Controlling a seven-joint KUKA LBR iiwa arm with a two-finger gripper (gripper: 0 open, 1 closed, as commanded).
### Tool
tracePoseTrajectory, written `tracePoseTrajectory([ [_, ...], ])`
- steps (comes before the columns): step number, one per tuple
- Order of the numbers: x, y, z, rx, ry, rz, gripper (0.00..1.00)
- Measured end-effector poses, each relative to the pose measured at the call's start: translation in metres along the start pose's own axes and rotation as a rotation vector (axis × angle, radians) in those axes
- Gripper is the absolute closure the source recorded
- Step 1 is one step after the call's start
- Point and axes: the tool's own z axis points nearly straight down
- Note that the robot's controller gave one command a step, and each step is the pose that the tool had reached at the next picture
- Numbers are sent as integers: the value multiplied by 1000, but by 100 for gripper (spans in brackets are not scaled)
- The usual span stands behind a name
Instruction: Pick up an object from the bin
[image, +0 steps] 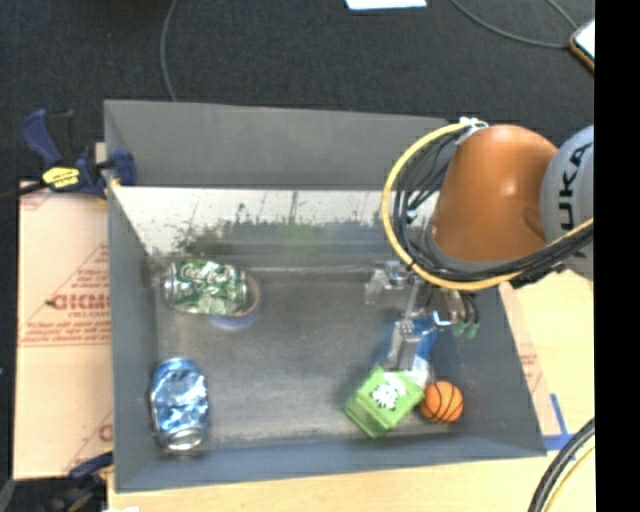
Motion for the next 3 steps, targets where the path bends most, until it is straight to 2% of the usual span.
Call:
tracePoseTrajectory([
  [1,-2,0,-4,1,-8,-1,0],
  [2,28,-7,99,2,-9,-298,0],
  [3,58,9,62,8,-16,-951,0],
])
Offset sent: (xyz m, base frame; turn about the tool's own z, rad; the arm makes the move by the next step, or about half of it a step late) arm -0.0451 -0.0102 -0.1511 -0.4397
